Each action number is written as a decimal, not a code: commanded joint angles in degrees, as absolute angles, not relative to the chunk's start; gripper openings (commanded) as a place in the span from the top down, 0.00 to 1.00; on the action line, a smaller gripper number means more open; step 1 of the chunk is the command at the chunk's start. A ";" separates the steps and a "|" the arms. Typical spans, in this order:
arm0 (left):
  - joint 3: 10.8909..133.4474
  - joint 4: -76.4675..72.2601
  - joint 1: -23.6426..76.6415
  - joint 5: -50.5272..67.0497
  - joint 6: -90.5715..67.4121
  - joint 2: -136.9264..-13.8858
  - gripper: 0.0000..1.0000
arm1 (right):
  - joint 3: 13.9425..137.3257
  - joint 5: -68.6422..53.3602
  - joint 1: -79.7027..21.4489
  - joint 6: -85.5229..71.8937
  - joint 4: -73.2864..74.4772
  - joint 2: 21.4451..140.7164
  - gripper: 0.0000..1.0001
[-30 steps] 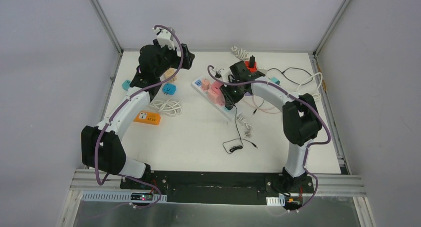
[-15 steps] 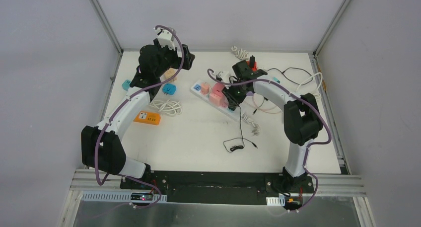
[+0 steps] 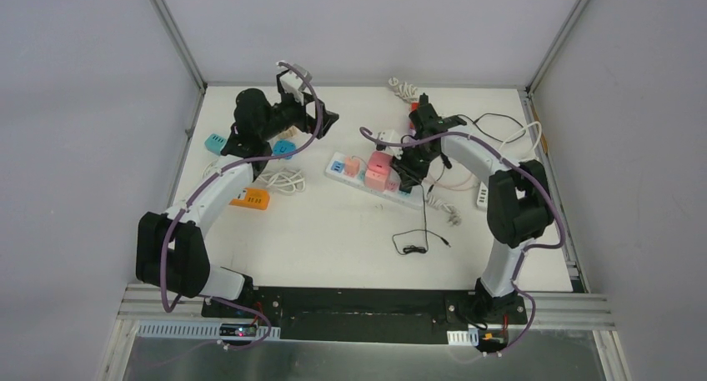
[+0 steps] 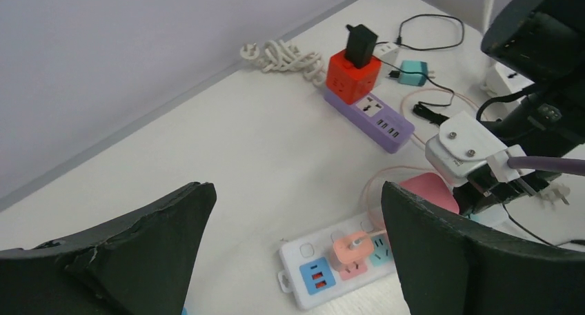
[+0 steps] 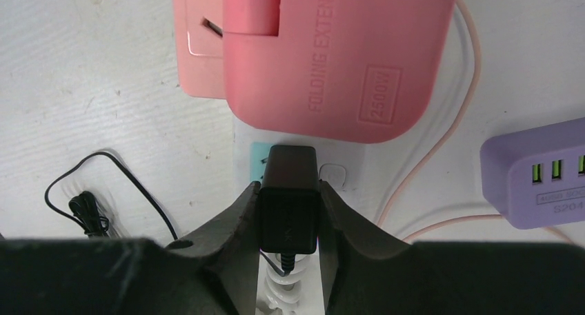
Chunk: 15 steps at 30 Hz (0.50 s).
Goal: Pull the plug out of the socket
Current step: Remove the plug from the socket.
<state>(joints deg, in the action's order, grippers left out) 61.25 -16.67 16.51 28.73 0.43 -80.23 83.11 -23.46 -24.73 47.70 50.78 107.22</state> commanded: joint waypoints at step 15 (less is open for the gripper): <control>37.94 -68.42 17.31 71.73 0.12 -89.93 0.01 | 74.01 -27.87 -22.15 63.72 57.53 100.72 1.00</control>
